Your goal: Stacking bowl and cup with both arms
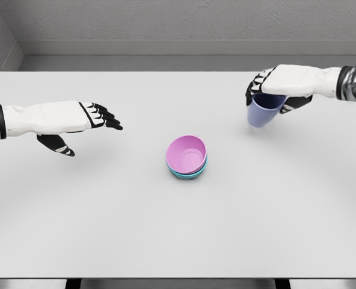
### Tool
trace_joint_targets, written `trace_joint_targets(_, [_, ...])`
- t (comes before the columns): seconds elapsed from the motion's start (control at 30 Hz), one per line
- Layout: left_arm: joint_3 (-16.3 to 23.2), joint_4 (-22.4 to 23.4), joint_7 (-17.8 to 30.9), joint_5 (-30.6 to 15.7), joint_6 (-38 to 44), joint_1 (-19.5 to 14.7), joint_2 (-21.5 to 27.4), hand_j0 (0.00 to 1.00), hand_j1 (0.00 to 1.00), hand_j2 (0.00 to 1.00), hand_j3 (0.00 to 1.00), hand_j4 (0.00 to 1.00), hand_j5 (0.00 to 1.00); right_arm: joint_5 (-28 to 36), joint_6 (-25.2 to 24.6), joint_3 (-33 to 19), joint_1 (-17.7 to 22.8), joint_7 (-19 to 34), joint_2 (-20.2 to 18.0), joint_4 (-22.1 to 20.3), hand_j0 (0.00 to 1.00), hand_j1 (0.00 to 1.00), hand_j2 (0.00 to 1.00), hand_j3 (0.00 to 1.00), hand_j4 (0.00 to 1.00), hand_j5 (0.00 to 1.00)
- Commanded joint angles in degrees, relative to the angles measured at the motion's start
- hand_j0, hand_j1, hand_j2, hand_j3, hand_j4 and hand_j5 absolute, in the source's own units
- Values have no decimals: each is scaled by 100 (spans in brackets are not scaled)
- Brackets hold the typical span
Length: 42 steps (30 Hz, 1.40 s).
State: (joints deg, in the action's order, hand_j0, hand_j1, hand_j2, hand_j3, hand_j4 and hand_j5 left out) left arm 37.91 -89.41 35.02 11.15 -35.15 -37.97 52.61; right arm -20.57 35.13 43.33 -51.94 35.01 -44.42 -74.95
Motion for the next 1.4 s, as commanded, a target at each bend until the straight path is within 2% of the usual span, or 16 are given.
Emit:
trace_joint_targets(0.0, [-3, 3, -2, -34, 15, 0, 3, 100, 100, 100, 100, 100, 100, 211, -13, -88, -9, -1, -5, -2, 56, 56, 56, 56, 56, 56])
trace_joint_targets(0.17, [-3, 3, -2, -34, 15, 0, 12, 100, 100, 100, 100, 100, 100, 211, -13, -105, -88, -1, 12, -46, 56, 56, 56, 56, 56, 56])
trace_joint_targets(0.3, [-3, 3, -2, -34, 15, 0, 12, 100, 100, 100, 100, 100, 100, 202, -13, -61, -176, -1, 135, -204, 56, 56, 56, 56, 56, 56])
trace_joint_targets(0.53, [-3, -6, -2, -34, 15, 0, 12, 100, 100, 100, 100, 100, 100, 202, -13, -35, -378, -1, 372, -230, 56, 56, 56, 56, 56, 56])
trace_joint_targets(0.7, [-3, -6, -2, -34, 15, 0, 12, 100, 100, 100, 100, 100, 100, 202, -13, 53, -475, -1, 496, -476, 56, 56, 56, 56, 56, 56])
trace_joint_targets(0.9, [-3, 3, -2, -25, 15, 9, 12, 100, 100, 100, 100, 100, 100, 193, -13, 299, -501, -1, 478, -1039, 56, 56, 56, 56, 56, 56])
trace_joint_targets(1.37, [-3, 3, -2, -25, 15, 9, 12, 100, 100, 100, 100, 100, 100, 185, -13, 413, -457, -1, 337, -2032, 57, 57, 57, 57, 57, 57])
